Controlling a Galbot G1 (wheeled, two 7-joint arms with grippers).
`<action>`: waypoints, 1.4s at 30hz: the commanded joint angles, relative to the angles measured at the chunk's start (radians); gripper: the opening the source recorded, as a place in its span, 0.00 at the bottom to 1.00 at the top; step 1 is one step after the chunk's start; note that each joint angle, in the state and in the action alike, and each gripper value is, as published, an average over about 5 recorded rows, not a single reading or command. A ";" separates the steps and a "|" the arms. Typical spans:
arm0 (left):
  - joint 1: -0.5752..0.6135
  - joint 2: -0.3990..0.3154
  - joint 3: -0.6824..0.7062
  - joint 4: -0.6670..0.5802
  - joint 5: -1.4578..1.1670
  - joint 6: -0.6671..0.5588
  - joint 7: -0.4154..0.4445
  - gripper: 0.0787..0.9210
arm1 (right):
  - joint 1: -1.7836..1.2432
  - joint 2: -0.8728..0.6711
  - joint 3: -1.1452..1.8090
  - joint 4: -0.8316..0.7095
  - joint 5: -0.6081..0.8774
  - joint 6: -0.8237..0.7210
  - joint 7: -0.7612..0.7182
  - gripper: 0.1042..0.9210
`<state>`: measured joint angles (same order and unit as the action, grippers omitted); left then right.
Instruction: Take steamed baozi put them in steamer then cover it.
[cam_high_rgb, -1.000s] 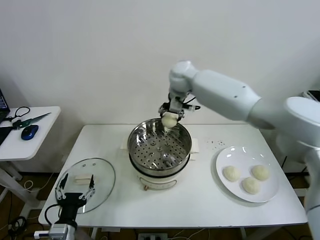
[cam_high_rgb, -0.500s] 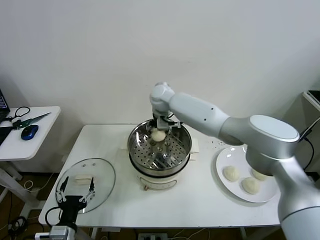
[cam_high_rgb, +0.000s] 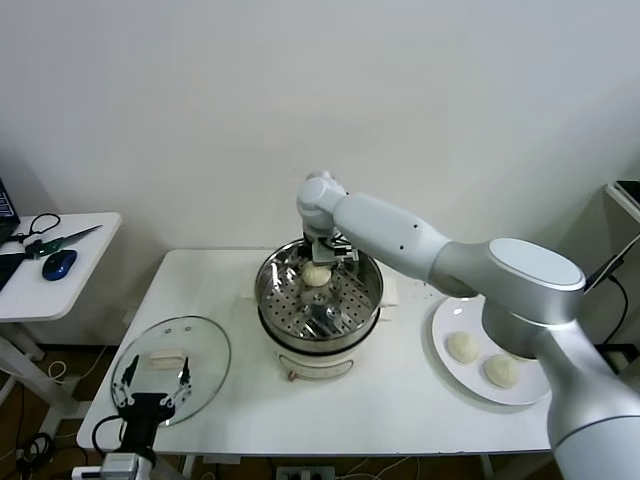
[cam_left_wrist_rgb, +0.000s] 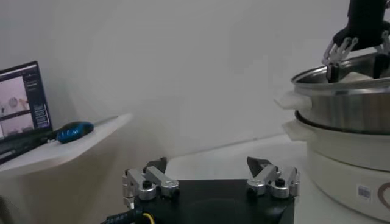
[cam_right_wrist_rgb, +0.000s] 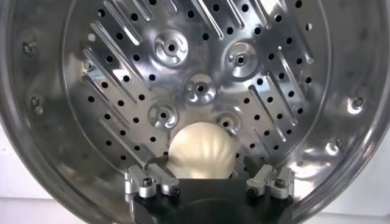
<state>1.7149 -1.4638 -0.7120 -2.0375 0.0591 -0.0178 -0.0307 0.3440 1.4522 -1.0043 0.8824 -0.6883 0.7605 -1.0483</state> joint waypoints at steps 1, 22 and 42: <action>0.007 0.002 -0.001 -0.007 0.007 0.001 0.001 0.88 | 0.108 -0.123 -0.027 0.154 0.184 -0.041 -0.058 0.88; -0.002 -0.005 0.019 -0.027 0.024 0.008 0.000 0.88 | 0.282 -0.853 -0.386 0.440 1.087 -0.884 -0.023 0.88; 0.013 -0.010 0.014 -0.025 0.035 0.006 0.001 0.88 | -0.434 -0.846 0.179 0.230 0.708 -0.872 -0.051 0.88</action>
<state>1.7232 -1.4732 -0.6955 -2.0643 0.0926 -0.0110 -0.0311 0.1546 0.6117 -1.0170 1.2055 0.1210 -0.0828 -1.0928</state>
